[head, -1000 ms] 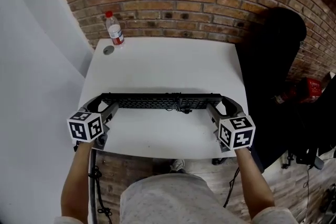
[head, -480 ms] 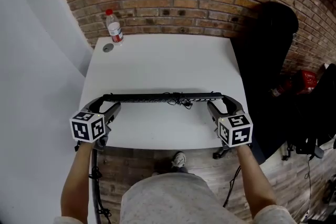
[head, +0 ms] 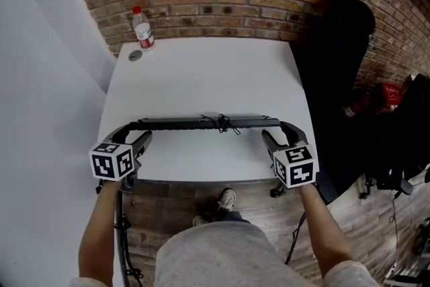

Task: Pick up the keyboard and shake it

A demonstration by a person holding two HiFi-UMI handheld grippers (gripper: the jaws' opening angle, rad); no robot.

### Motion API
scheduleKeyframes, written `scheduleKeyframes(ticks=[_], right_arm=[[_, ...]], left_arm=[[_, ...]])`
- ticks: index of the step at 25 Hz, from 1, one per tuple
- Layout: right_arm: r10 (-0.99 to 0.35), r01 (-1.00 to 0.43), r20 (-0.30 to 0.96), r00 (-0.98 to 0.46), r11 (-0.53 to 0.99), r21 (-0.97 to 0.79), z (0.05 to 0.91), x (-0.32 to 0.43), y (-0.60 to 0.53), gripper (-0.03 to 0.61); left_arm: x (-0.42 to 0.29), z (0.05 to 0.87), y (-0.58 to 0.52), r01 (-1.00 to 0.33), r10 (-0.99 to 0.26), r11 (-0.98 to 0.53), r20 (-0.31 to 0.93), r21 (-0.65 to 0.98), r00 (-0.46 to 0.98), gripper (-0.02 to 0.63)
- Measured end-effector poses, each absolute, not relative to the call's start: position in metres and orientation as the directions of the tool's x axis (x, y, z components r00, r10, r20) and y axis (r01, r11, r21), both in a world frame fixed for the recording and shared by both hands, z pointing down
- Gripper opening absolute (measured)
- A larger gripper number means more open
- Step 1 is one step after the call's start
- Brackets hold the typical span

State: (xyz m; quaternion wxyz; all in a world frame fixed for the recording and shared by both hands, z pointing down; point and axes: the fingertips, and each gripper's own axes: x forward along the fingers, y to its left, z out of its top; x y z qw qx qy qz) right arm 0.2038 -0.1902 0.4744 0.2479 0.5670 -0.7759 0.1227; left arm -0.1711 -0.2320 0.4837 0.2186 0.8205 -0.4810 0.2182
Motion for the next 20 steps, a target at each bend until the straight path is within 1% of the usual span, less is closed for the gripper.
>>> scheduleKeyframes(ticks=[10, 12, 20], right_arm=[[-0.809, -0.954, 0.558, -0.183, 0.284, 0.098, 0.49, 0.206, -0.167, 0.21], [-0.807, -0.957, 0.566, -0.168, 0.272, 0.105, 0.495, 0.206, -0.164, 0.189], [-0.791, -0.938, 0.599, -0.124, 0.291, 0.19, 0.511, 0.203, -0.15, 0.189]], left_arm=[[-0.172, 0.503, -0.207, -0.889, -0.67, -0.44, 0.613, 0.126, 0.419, 0.31], [-0.173, 0.508, -0.202, -0.887, -0.661, -0.448, 0.627, 0.11, 0.412, 0.31], [-0.176, 0.525, -0.192, -0.876, -0.633, -0.48, 0.673, 0.045, 0.382, 0.31]])
